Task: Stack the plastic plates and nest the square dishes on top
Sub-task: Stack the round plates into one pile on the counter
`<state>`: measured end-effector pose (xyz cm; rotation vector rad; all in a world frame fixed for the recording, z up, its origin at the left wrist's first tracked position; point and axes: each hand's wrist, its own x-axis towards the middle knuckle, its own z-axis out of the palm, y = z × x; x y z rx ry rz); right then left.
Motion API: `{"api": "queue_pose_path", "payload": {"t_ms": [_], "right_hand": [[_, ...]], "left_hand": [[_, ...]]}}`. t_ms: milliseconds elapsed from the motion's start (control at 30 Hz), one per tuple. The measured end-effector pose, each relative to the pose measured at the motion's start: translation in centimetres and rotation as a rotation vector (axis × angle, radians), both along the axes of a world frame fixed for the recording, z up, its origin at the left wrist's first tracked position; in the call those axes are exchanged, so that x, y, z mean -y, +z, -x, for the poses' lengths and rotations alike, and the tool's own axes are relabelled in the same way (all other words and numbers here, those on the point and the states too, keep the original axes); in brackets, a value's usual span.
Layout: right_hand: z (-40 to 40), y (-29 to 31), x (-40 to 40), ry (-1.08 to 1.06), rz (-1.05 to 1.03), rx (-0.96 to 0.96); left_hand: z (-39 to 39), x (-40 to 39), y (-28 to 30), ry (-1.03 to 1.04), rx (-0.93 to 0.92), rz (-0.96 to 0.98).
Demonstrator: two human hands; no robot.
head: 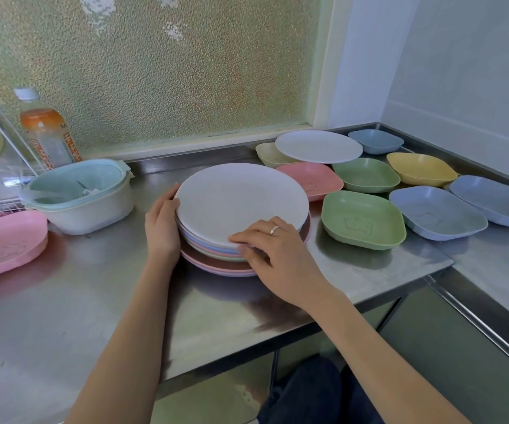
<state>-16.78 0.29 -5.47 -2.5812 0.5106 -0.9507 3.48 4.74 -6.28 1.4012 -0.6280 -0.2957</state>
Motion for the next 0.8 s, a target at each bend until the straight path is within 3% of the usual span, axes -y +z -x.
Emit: {"api": "queue_pose_path", "payload": {"t_ms": [200, 300, 433, 567, 667, 800], "right_hand": [[0.2, 0.6, 0.0, 0.055, -0.116, -0.013], [0.9, 1.8, 1.8, 0.028, -0.204, 0.111], [1.8, 4.1, 7.0, -0.216, -0.134, 0.274], [1.0, 4.6, 14.9, -0.453, -0.090, 0.108], [-0.1, 4.6, 19.8, -0.568, -0.065, -0.195], [-1.8, 4.0, 24.3, -0.551, -0.088, -0.517]], "left_hand": [[0.1, -0.2, 0.1, -0.004, 0.019, -0.022], [0.3, -0.1, 1.0, 0.060, -0.008, -0.028], [1.4, 1.7, 4.5, 0.137, 0.272, -0.099], [3.4, 7.7, 8.5, -0.180, 0.561, -0.141], [4.4, 13.8, 9.7, -0.440, 0.793, -0.434], [4.3, 20.7, 8.3, -0.544, 1.009, -0.742]]}}
